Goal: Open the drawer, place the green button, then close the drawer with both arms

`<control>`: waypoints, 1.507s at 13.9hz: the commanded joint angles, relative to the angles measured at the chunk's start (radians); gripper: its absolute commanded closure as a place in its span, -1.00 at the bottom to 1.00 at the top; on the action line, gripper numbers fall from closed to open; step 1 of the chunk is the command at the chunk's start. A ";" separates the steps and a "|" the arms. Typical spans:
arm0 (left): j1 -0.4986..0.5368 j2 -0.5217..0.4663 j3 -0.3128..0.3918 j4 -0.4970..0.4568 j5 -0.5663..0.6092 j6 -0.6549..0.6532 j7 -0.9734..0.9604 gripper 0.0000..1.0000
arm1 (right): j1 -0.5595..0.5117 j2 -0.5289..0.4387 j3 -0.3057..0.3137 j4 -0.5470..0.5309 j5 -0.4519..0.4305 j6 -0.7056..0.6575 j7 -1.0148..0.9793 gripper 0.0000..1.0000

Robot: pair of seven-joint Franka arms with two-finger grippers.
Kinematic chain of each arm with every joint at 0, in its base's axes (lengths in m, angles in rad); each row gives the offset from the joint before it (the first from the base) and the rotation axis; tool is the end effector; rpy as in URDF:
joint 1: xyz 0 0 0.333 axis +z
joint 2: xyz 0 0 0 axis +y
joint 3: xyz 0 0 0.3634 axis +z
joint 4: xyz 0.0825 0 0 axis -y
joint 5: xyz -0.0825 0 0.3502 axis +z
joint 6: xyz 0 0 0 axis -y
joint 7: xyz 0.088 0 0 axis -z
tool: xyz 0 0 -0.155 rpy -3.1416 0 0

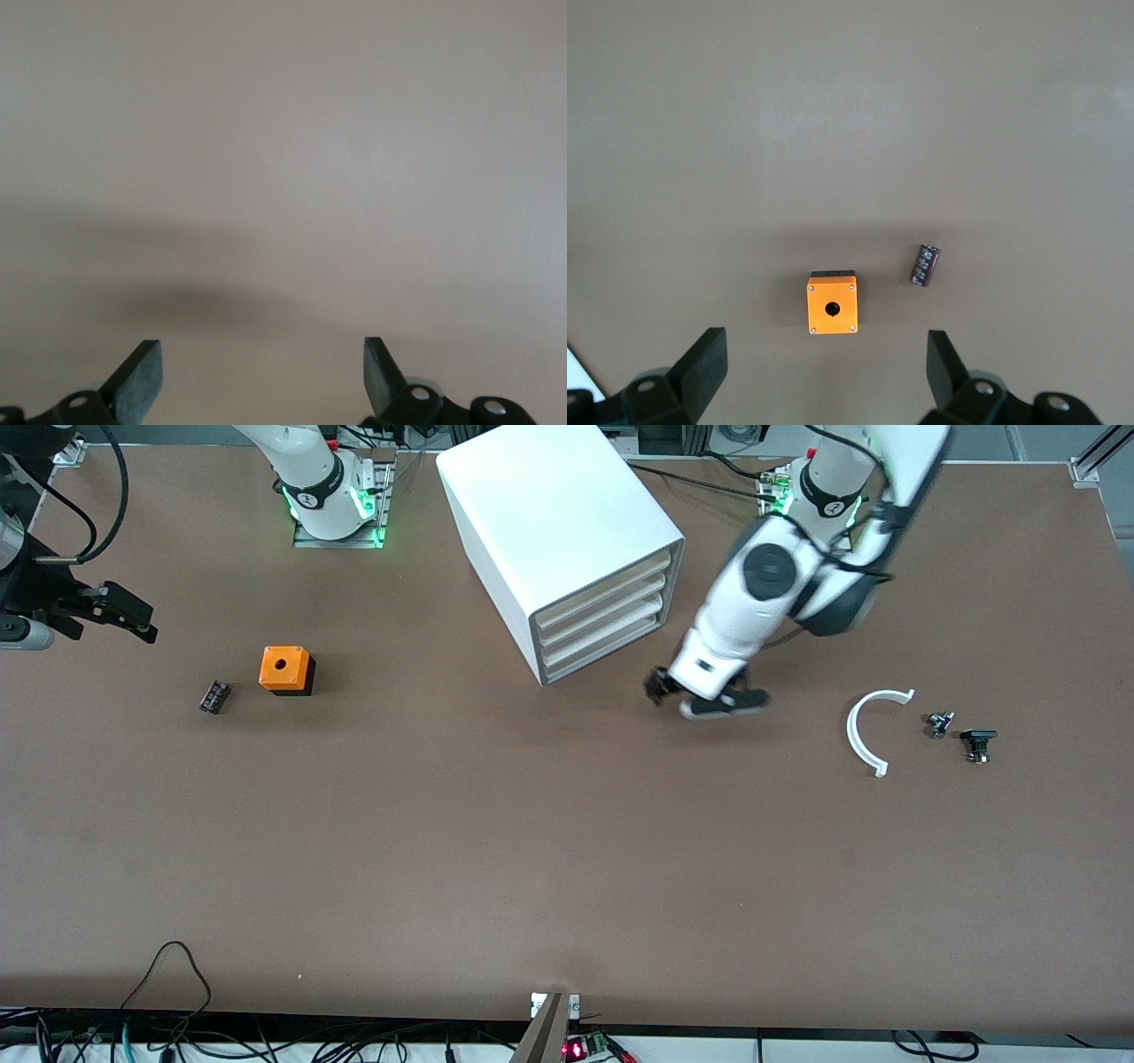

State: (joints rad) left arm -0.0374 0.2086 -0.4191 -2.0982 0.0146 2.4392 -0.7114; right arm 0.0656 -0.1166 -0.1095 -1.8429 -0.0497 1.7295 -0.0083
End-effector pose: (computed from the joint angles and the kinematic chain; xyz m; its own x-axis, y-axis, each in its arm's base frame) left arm 0.5224 -0.2477 0.3655 0.9633 0.2604 0.0656 0.2481 -0.9565 0.1533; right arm 0.4862 -0.0310 0.5758 0.9996 -0.0270 0.0021 -0.0271 -0.9990 0.0364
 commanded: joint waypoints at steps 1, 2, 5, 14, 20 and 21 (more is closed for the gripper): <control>0.027 -0.111 0.086 0.021 0.024 -0.095 0.209 -1.00 | -0.007 0.005 0.005 0.024 0.010 -0.025 -0.009 -1.00; 0.036 -0.153 0.121 0.055 0.024 -0.174 0.312 -1.00 | -0.007 0.005 0.005 0.024 0.011 -0.025 -0.007 -1.00; 0.036 -0.234 0.239 0.193 0.018 -0.467 0.617 -1.00 | -0.007 0.006 0.005 0.024 0.013 -0.025 -0.002 -1.00; 0.050 -0.282 0.352 0.421 0.018 -0.904 0.853 -1.00 | -0.006 0.011 0.005 0.024 0.013 -0.025 -0.001 -1.00; 0.050 -0.278 0.352 0.425 0.013 -0.898 0.851 -1.00 | -0.006 0.012 0.005 0.024 0.013 -0.025 -0.001 -1.00; 0.050 -0.278 0.352 0.426 0.015 -0.898 0.851 -1.00 | -0.006 0.012 0.005 0.024 0.013 -0.024 -0.001 -1.00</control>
State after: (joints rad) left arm 0.0076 -0.0824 -0.0678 -1.7038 0.0154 1.5535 0.1142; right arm 0.0657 -0.1133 -0.1094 -1.8414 -0.0496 1.7241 -0.0082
